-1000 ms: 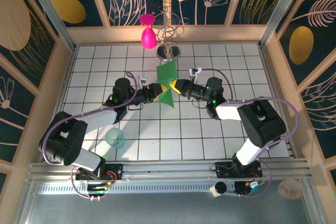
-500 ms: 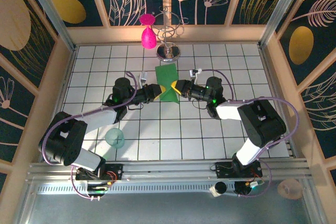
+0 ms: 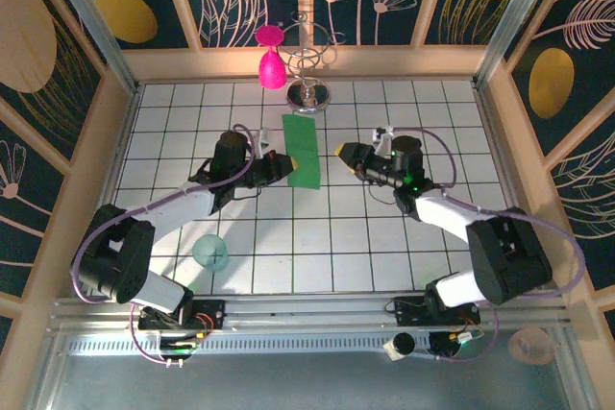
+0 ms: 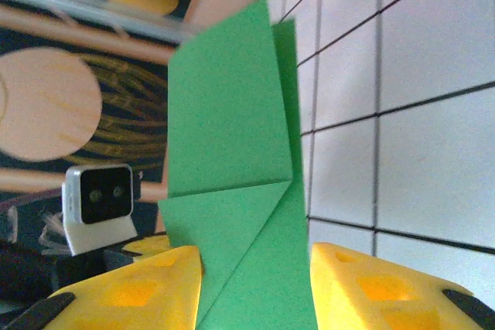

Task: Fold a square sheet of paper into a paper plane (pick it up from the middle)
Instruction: Turn over the paper at the center of the table.

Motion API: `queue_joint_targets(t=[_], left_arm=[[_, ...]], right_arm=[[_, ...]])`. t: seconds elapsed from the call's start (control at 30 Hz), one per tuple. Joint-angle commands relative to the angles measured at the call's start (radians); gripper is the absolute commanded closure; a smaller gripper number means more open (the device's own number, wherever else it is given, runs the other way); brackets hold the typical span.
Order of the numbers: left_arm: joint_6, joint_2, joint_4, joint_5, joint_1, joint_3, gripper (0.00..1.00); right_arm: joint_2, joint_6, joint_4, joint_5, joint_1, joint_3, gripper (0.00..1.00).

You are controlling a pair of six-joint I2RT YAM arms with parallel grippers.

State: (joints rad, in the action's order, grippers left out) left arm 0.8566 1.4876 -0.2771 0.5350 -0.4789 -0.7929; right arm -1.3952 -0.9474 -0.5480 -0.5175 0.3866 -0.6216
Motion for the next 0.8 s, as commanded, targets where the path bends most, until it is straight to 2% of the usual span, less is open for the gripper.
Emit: queue_joint_targets(t=[0.0,0.27,0.5,0.67,0.73,0.77], left_arm=[[-0.201,-0.018,0.318,-0.196,-0.003,-0.089,0.94],[-0.401,0.001,0.730,-0.692,-0.017,-0.303,0.98],[-0.458,0.106,0.874,-1.027,-0.078,-0.419,0.98],[-0.463,0.292,0.958,-1.172,-0.151,-0.499,0.99],[-0.446,0.351,0.964,-1.174,-0.172,-0.520,0.99],[-0.444,0.372,0.951,-1.138,-0.180,-0.524,0.98]], right_arm=[[0.075,0.109,0.226,0.184,-0.016,-0.025,0.58],[0.150,0.150,0.394,0.390,-0.018,-0.046,0.60],[0.170,0.151,0.421,0.442,-0.019,-0.040,0.60],[0.183,0.155,0.425,0.467,-0.021,-0.029,0.62],[0.186,0.152,0.428,0.474,-0.021,-0.026,0.62],[0.188,0.151,0.428,0.476,-0.020,-0.021,0.62]])
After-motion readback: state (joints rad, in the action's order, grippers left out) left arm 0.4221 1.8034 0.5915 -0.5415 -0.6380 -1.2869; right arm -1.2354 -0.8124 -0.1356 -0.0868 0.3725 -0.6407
